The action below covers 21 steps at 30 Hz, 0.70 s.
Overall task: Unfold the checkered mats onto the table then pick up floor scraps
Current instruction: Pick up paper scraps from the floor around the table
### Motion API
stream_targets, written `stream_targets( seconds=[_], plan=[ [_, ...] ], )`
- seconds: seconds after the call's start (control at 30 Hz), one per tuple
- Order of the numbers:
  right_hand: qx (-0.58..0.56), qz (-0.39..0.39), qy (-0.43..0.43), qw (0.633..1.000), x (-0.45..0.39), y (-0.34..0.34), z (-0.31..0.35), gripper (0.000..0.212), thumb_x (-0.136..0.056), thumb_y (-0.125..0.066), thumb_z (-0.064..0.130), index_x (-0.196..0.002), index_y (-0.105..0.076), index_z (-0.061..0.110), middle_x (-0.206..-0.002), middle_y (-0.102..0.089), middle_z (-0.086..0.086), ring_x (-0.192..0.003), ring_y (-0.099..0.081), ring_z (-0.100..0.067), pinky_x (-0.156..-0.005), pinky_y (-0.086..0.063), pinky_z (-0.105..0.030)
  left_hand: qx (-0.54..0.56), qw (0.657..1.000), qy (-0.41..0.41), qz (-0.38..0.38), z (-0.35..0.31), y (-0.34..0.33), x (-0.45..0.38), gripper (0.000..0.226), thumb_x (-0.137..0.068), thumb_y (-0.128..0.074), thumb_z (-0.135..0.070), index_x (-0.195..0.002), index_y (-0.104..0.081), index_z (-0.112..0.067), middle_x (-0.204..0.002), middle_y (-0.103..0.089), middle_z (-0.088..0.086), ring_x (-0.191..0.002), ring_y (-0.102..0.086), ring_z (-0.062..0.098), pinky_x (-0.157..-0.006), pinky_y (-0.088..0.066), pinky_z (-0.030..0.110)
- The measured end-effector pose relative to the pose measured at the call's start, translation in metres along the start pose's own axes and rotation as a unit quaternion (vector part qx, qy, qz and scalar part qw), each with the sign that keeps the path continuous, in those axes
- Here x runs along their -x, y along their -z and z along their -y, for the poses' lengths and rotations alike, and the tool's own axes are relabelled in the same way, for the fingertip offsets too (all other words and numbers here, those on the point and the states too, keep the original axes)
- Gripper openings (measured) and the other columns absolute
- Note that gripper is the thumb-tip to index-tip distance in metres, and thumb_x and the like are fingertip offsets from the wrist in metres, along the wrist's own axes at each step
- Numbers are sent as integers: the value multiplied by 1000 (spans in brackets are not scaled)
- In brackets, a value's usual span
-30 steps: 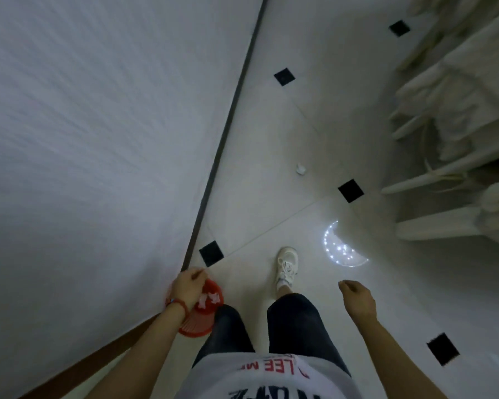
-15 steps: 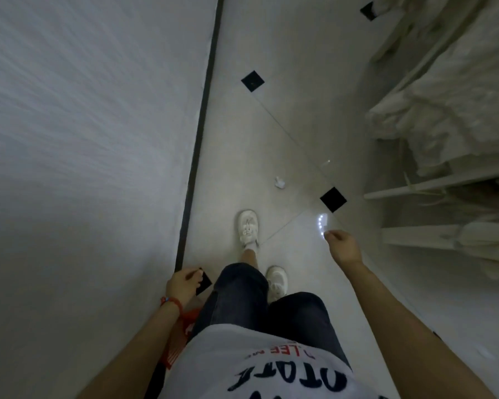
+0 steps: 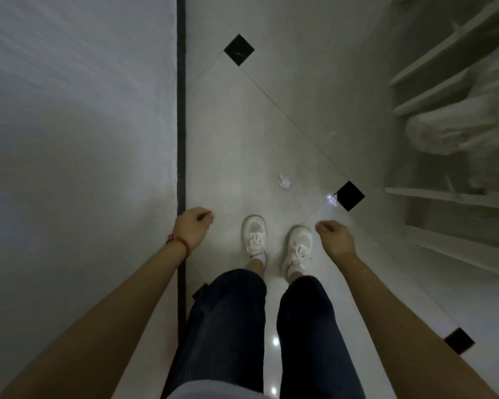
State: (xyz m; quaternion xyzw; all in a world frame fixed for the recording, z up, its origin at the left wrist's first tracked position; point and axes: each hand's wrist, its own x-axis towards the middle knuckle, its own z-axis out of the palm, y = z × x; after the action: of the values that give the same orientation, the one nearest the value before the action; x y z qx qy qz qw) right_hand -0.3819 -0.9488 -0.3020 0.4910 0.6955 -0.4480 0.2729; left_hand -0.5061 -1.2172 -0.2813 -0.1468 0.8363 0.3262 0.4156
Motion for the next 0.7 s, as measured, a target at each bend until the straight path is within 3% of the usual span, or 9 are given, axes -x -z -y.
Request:
stream_targets(
  seconds=[0.07,0.27,0.37,0.53,0.7],
  plan=[
    [20,6,6,1000,-33,-12,2,29,-91,-50,19,-112,-62,4,-119,-63,-16,-111,-56,-31,-87,-39,-25,-11,1000,-13,2,-17,-13,-37,15,-89,-53,-20,-87,-66,-13,-91,-66,12,-88,-61,27,-80,-48,31],
    [102,45,0,994,-158,-57,-13,32,-89,-55,23,-117,-60,8,-120,-63,-16,-114,-55,-30,-92,-40,-26,-24,999,-16,13,-8,-79,-138,21,-88,-55,-17,-95,-66,-1,-101,-68,24,-97,-62,39,-89,-50,48],
    [145,57,22,988,-229,-83,-21,38,-87,-59,24,-122,-54,8,-120,-62,-19,-114,-55,-31,-94,-41,-30,-41,999,9,34,24,-121,-178,21,-88,-55,-16,-95,-66,0,-100,-68,24,-95,-63,37,-91,-50,45],
    [241,53,132,960,-332,-137,-40,50,-86,-60,21,-132,-43,11,-134,-46,-20,-120,-47,-35,-97,-42,-43,-77,994,51,61,89,-172,-237,22,-89,-52,-19,-100,-66,-5,-101,-69,16,-94,-64,28,-84,-46,28],
    [300,26,196,933,-397,-183,-69,57,-86,-58,14,-138,-35,16,-145,-32,-17,-123,-40,-39,-95,-41,-47,-36,994,101,29,141,-196,-274,21,-90,-51,-17,-99,-65,-5,-99,-69,18,-92,-64,29,-85,-51,36]
  ],
)
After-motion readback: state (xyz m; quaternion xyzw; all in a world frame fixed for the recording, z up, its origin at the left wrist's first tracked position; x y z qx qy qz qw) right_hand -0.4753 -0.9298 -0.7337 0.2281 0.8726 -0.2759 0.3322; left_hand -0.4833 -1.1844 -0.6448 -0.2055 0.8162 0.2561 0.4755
